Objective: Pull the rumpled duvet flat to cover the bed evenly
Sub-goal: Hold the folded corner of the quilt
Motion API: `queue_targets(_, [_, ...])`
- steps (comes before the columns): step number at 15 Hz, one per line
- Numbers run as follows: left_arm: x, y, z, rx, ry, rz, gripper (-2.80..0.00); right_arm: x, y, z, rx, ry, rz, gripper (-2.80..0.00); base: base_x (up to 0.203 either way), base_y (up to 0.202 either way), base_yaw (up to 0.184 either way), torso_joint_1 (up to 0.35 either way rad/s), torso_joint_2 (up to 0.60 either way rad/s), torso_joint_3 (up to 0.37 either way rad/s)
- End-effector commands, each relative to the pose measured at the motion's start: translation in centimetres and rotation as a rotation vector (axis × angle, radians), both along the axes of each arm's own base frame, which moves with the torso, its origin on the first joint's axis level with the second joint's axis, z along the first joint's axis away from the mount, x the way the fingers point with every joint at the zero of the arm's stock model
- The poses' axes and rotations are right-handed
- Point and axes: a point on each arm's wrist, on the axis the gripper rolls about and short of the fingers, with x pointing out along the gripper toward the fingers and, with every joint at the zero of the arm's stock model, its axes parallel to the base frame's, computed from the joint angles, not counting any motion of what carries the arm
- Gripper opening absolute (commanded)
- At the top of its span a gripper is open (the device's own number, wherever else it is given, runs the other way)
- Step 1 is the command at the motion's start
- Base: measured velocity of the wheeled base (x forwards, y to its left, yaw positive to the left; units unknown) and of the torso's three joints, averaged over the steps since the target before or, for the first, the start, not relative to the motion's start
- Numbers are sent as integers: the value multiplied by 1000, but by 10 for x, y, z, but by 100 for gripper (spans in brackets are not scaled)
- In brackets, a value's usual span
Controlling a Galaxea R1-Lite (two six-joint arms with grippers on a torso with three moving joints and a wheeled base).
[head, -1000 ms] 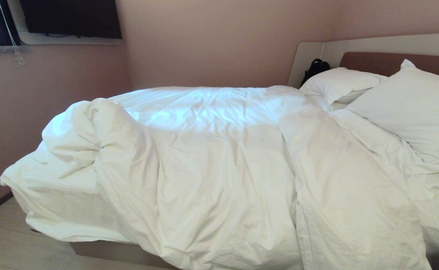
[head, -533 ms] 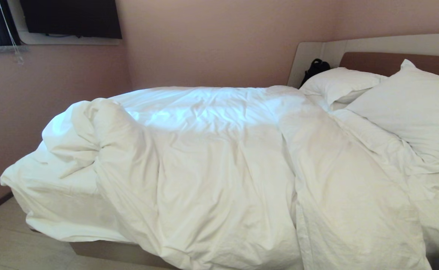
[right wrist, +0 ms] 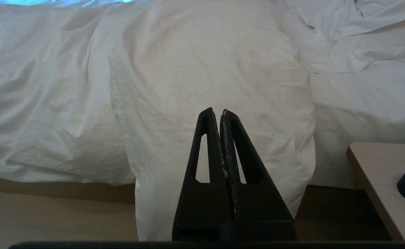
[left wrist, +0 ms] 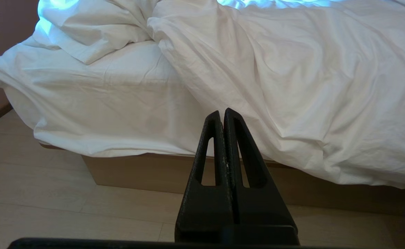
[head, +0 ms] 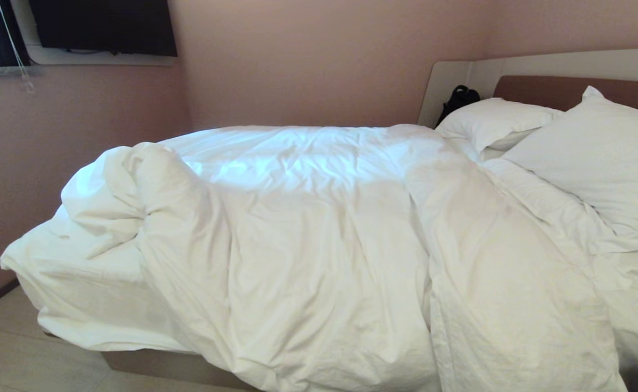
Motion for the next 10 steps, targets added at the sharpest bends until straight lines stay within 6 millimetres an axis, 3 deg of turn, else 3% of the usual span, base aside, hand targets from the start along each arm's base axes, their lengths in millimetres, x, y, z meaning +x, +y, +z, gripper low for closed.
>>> queue_targets(1, [0, 0, 0, 0, 0, 0, -280, 0, 0, 0, 0, 0, 0, -280, 0, 0, 0, 0, 0, 0])
queue_targets(10, [0, 0, 0, 0, 0, 0, -280, 0, 0, 0, 0, 0, 0, -280, 0, 0, 0, 0, 0, 0])
